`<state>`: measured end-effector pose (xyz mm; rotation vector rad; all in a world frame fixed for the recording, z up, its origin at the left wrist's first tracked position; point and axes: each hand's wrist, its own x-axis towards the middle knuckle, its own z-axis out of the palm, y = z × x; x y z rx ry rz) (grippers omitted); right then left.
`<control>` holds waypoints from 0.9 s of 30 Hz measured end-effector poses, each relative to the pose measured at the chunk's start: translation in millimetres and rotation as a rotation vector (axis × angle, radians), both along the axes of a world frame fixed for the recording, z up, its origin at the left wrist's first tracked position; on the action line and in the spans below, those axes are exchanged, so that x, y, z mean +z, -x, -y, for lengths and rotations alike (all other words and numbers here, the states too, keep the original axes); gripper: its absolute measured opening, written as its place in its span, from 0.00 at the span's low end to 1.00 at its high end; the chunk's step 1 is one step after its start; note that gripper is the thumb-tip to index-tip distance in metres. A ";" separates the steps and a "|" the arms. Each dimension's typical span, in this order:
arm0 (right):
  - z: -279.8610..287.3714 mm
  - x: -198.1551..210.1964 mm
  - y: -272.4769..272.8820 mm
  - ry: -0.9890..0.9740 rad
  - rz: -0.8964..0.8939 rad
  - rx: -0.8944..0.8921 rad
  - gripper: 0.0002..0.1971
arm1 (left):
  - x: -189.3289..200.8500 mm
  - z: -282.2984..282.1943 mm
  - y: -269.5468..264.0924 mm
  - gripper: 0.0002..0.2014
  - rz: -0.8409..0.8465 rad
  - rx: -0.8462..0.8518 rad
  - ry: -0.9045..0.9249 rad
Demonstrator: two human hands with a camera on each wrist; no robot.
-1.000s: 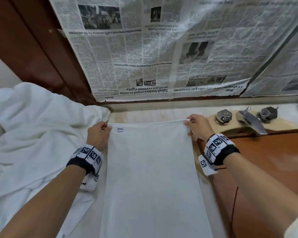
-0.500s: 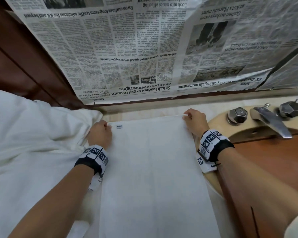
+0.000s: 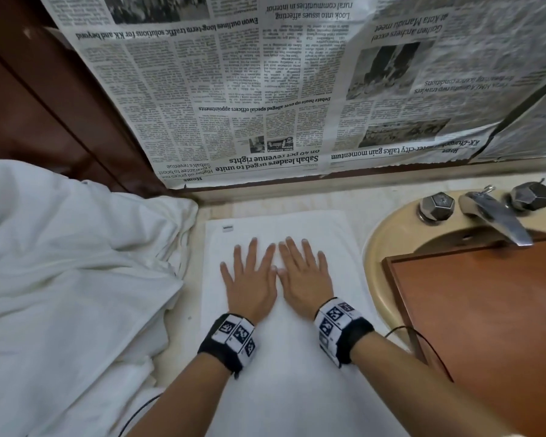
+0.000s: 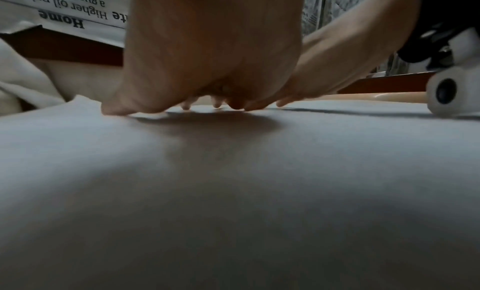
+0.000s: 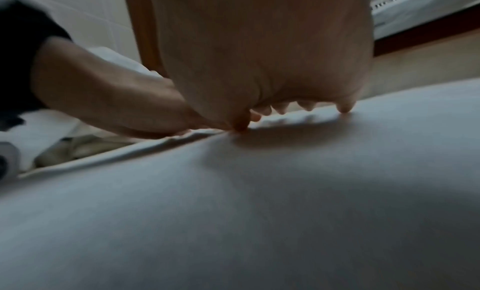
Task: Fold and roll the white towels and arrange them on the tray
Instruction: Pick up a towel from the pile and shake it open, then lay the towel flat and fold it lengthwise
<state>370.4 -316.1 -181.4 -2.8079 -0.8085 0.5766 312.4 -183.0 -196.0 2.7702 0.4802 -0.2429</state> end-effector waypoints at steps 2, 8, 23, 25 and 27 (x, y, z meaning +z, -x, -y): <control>9.5 -5.6 -10.9 0.031 0.000 -0.040 0.29 | -2.5 -12.8 2.3 0.28 -0.031 0.020 -0.044; 60.6 5.1 -52.2 0.164 0.049 -0.222 0.33 | 5.6 -67.6 12.7 0.29 -0.164 0.096 -0.008; 85.7 16.1 25.4 -0.057 0.084 -0.301 0.33 | 23.4 -39.4 6.2 0.32 -0.164 0.060 -0.077; 95.3 29.2 36.6 -0.158 0.107 -0.409 0.28 | 32.3 -29.0 -8.3 0.28 -0.031 0.018 -0.061; 106.5 37.1 50.4 -0.184 0.149 -0.502 0.23 | 39.5 -11.0 -28.8 0.23 0.124 -0.083 0.000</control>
